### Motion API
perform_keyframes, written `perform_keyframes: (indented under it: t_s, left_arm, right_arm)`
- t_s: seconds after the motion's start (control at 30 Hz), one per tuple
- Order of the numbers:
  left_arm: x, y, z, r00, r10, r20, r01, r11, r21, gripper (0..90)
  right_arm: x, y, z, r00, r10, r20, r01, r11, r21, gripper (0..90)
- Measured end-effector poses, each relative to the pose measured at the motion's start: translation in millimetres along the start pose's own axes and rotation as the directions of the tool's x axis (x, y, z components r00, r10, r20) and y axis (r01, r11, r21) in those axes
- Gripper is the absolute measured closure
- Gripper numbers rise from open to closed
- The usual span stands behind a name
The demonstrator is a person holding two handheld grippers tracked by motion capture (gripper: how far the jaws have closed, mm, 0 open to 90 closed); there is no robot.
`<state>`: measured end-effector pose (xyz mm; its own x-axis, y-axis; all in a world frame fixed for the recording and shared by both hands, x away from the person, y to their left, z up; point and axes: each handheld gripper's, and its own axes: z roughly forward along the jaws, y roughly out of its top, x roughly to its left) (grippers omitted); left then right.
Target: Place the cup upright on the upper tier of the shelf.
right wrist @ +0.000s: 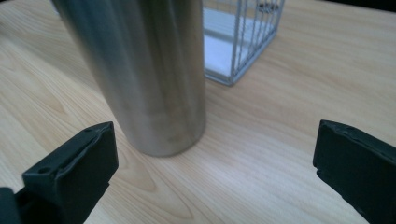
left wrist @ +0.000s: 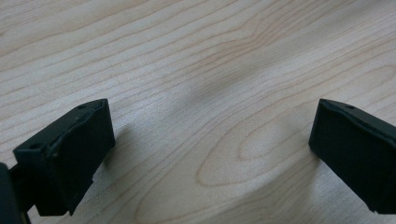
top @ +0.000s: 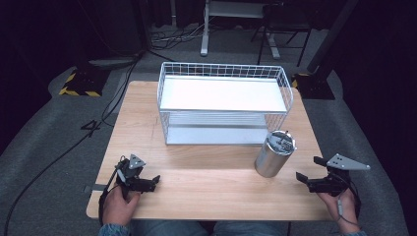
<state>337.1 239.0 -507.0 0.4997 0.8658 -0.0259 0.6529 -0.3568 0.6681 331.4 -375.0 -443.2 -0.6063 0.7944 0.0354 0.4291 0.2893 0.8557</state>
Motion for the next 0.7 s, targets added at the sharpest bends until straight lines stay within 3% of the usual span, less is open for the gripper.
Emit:
perform_keyframes:
  t_s: [0.33, 0.5, 0.7]
  left_arm:
    - [0.0, 0.0, 0.0, 1.0000, 0.000, 0.000, 0.000, 1.0000, 0.000, 0.5]
    - [0.0, 0.0, 0.0, 1.0000, 0.001, 0.000, -0.001, 1.0000, 0.000, 0.6]
    - [0.0, 0.0, 0.0, 1.0000, 0.000, 0.000, 0.000, 1.0000, 0.000, 0.6]
  right_arm:
    - [15.9, 16.8, -6.1, 0.9968, -0.063, -0.049, 0.059, 0.995, -0.078, 0.0]
    - [22.2, 18.9, -8.0, 0.9953, -0.078, -0.057, 0.070, 0.989, -0.133, 0.0]
    - [26.4, 22.5, -7.2, 0.9943, -0.081, -0.069, 0.070, 0.987, -0.148, 0.0]
